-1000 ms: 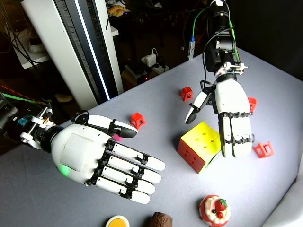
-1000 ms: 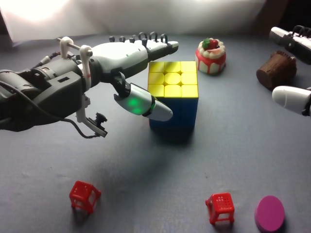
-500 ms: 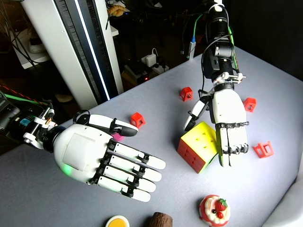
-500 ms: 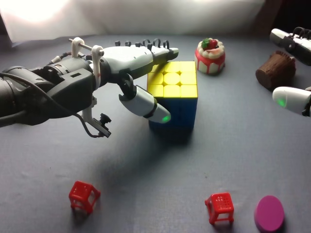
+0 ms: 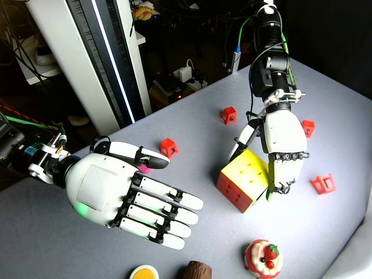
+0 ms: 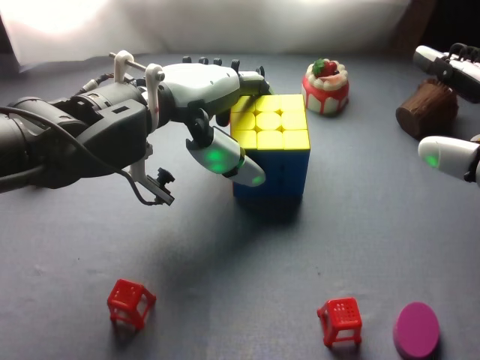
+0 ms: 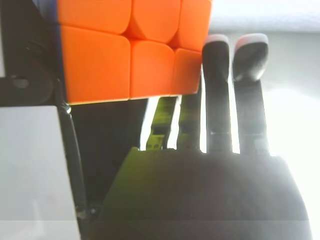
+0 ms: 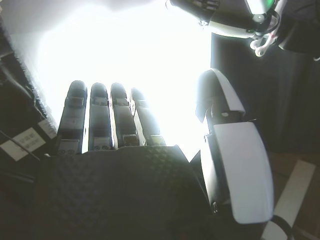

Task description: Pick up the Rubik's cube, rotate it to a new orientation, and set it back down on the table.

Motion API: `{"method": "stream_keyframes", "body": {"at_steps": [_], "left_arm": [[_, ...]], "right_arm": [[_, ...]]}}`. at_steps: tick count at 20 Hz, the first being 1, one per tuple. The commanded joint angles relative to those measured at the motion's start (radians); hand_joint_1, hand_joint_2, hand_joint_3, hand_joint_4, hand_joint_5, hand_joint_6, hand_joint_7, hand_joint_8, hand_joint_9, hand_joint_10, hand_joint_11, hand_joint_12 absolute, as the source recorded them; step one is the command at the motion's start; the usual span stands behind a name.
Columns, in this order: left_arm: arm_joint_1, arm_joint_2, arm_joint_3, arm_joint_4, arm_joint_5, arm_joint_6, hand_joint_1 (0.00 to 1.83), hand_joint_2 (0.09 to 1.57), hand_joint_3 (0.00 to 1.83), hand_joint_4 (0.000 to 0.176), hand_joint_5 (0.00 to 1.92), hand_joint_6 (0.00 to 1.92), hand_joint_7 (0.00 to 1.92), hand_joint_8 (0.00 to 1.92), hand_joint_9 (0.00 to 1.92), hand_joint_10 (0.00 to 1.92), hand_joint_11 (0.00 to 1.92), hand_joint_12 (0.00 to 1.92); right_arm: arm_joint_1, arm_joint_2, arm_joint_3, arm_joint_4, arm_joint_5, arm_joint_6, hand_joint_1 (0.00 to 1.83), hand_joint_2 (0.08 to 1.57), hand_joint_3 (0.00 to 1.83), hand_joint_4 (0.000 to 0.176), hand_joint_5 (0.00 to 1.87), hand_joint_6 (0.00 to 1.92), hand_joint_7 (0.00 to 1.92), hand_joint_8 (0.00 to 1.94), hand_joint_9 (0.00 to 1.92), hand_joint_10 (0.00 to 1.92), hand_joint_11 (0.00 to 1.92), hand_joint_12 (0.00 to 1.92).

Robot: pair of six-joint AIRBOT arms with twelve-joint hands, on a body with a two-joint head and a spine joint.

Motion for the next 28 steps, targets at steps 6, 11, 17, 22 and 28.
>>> {"method": "stream_keyframes", "body": {"at_steps": [6, 11, 17, 22, 28], "left_arm": [[-0.012, 0.012, -0.014, -0.001, -0.117, -0.005, 1.05, 1.25, 0.07, 0.0, 0.65, 1.5, 0.51, 1.89, 0.62, 1.91, 0.84, 1.92], [-0.011, 0.045, -0.046, 0.004, -0.174, -0.004, 1.06, 1.08, 0.58, 0.0, 0.61, 1.7, 0.59, 1.89, 0.7, 1.92, 0.88, 1.92], [0.001, 0.08, -0.086, 0.074, -0.277, -0.084, 1.13, 0.89, 0.93, 0.006, 0.73, 1.91, 0.78, 1.92, 0.97, 1.92, 1.1, 1.92], [0.01, 0.12, -0.127, 0.129, -0.387, -0.133, 1.14, 0.67, 1.39, 0.057, 0.83, 1.89, 0.91, 1.92, 1.11, 1.92, 1.19, 1.92], [0.042, 0.194, -0.188, 0.163, -0.579, -0.191, 1.13, 0.73, 1.3, 0.0, 0.73, 1.92, 0.89, 1.92, 1.12, 1.92, 1.2, 1.92]], "right_arm": [[0.005, -0.001, 0.003, -0.003, 0.123, 0.006, 0.37, 1.3, 0.0, 0.0, 0.0, 0.0, 0.0, 0.0, 0.0, 0.0, 0.01, 0.0], [0.005, -0.001, 0.015, -0.028, 0.149, 0.006, 0.09, 1.42, 0.01, 0.0, 0.0, 0.0, 0.0, 0.0, 0.02, 0.01, 0.0, 0.56], [0.022, -0.014, 0.062, -0.091, 0.166, 0.006, 0.04, 1.43, 0.0, 0.0, 0.0, 0.0, 0.0, 0.0, 0.05, 0.03, 0.0, 0.61], [0.045, -0.05, 0.125, -0.157, 0.168, 0.006, 0.05, 1.37, 0.0, 0.0, 0.0, 0.0, 0.0, 0.0, 0.08, 0.06, 0.0, 0.45], [0.09, -0.097, 0.203, -0.223, 0.169, 0.006, 0.1, 1.33, 0.0, 0.0, 0.11, 0.06, 0.08, 0.0, 0.07, 0.26, 0.0, 0.59]]}}
